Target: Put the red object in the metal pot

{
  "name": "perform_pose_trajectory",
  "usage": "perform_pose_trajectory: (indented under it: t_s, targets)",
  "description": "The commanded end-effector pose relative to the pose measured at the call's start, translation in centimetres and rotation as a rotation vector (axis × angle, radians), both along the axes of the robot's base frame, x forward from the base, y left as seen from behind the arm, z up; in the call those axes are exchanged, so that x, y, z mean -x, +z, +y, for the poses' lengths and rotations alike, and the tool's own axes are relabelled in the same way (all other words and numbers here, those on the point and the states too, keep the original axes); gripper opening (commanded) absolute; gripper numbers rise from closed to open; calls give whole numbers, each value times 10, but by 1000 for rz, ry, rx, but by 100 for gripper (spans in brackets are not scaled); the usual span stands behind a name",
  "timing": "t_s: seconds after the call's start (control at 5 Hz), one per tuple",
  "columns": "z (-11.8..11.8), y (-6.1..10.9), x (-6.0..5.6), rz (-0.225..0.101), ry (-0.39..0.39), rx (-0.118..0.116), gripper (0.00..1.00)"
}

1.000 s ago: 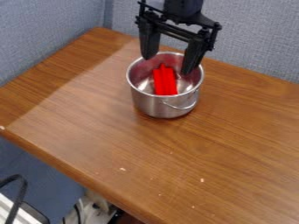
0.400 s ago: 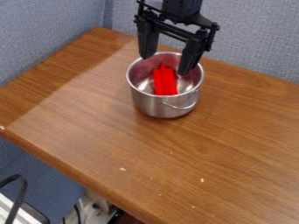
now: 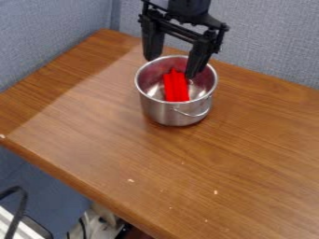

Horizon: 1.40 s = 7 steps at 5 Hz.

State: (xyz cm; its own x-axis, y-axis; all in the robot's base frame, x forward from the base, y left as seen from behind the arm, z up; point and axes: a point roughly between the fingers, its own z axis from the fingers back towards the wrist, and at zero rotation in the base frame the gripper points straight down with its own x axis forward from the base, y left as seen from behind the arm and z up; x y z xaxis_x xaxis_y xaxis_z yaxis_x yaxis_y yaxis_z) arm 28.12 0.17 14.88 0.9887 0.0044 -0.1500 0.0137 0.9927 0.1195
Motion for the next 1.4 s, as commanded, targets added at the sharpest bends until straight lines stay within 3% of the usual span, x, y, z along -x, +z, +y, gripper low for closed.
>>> perform_pose_trajectory:
  t_s: [0.0,0.6,1.2]
  targets:
    - [4,19,-6,-72,-3,-17,100]
    - [5,11,-17,-59,-16,-47,100]
    - [3,7,-19,-41,-31,-70,100]
